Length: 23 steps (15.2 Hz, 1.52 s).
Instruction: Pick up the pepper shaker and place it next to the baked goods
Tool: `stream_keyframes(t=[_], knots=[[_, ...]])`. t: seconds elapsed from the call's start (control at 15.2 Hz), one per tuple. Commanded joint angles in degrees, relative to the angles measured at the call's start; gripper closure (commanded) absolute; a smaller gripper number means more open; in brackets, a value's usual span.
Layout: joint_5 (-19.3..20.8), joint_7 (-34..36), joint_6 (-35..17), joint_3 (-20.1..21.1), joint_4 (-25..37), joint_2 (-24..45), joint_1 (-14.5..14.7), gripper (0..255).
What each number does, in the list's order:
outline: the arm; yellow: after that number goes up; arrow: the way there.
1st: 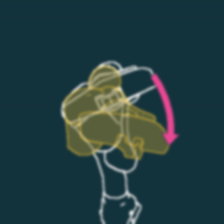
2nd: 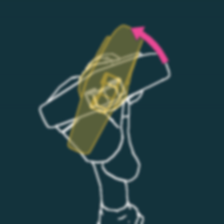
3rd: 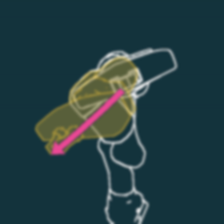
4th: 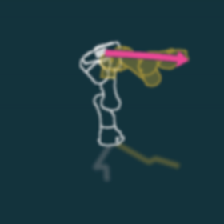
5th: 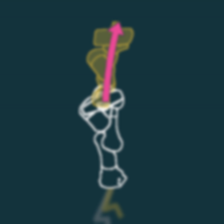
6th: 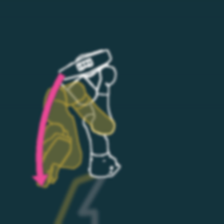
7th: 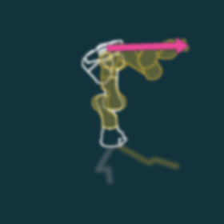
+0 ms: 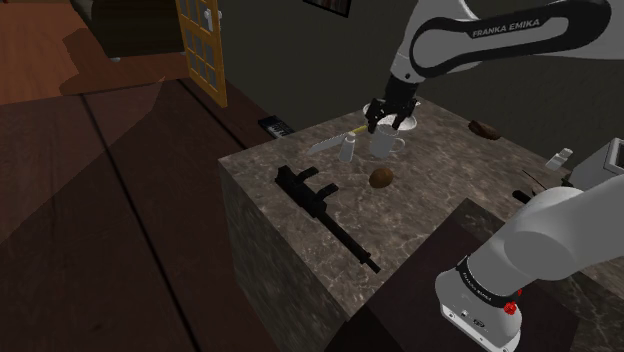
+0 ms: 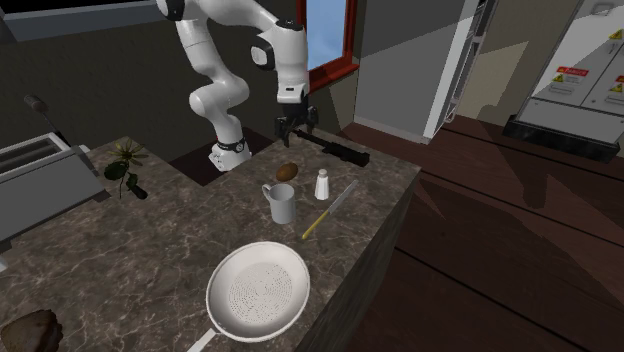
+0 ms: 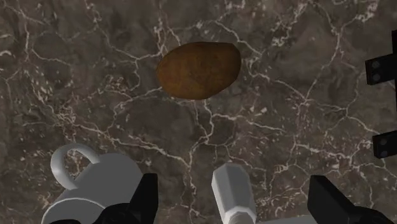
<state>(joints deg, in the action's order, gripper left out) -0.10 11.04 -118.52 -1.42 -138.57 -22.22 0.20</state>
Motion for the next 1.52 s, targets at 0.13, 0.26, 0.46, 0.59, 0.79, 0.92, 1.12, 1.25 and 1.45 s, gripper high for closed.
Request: stream_keyframes(t=[0.13, 0.26, 0.46, 0.59, 0.79, 0.92, 1.12, 1.25, 1.45], knots=[[-0.55, 2.86, -7.20, 0.44, 2.74, 8.47, -0.16, 0], [-0.74, 4.23, -10.24, 0.59, 4.67, 12.76, -0.23, 0], [-0.96, 6.17, -14.15, 0.70, 8.04, 19.05, -0.31, 0], [-1.00, 6.15, -15.66, 0.70, 7.51, 20.05, -0.28, 0], [-1.07, 6.10, -17.93, 0.71, 6.82, 21.62, -0.26, 0], [-1.13, 6.07, -19.43, 0.72, 6.42, 22.72, -0.25, 0], [-1.14, 6.06, -19.86, 0.73, 6.32, 23.05, -0.25, 0], [-1.14, 6.06, -19.86, 0.73, 6.32, 23.05, -0.25, 0], [-1.14, 6.06, -19.85, 0.73, 6.32, 23.04, -0.25, 0]])
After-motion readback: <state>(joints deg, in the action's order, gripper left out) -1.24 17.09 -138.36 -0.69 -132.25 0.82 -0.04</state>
